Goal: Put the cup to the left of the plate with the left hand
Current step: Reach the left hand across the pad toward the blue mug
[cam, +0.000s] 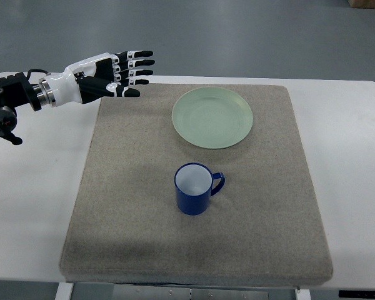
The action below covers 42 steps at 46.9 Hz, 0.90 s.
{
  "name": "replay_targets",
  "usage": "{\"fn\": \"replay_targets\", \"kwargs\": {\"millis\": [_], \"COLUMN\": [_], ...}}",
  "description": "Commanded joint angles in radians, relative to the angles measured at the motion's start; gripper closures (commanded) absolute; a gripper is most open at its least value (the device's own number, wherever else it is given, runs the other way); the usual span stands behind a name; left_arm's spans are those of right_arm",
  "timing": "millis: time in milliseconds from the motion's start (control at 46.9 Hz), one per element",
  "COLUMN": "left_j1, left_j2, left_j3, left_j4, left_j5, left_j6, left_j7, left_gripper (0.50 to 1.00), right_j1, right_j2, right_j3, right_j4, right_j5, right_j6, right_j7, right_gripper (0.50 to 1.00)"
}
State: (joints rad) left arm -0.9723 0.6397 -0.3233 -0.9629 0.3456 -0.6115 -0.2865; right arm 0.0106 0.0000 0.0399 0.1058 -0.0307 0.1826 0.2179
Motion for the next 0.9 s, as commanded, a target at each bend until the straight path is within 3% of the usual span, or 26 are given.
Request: {"fn": "replay_targets", "kwargs": {"millis": [0, 277, 874], "left_j1": [0.024, 0.115, 0.218], "left_j2": [0.052, 0.176, 0.009], "left_j3": [-0.008, -0.01, -0.003], "left_j4": [-0.057, -0.24, -0.238], "left_j5": [0.064, 0.135, 0.216], "left_j6": [0.001, 0.001, 0.001], "left_j7": [-0.005, -0.034, -0.031], "left_gripper": [0.506, 0.506, 0.506], "right_j1": [0.0, 0.0, 0.0], "right_j2": [0.0, 0.0, 0.0], "right_j3": [0.0, 0.0, 0.0], "right_j4": [0.0, 0.0, 0.0], "right_j5": [0.0, 0.0, 0.0], "right_j6": [0.0, 0.0, 0.0], "right_j7": [0.0, 0.0, 0.0], "right_gripper": [0.568, 0.568, 0.568]}}
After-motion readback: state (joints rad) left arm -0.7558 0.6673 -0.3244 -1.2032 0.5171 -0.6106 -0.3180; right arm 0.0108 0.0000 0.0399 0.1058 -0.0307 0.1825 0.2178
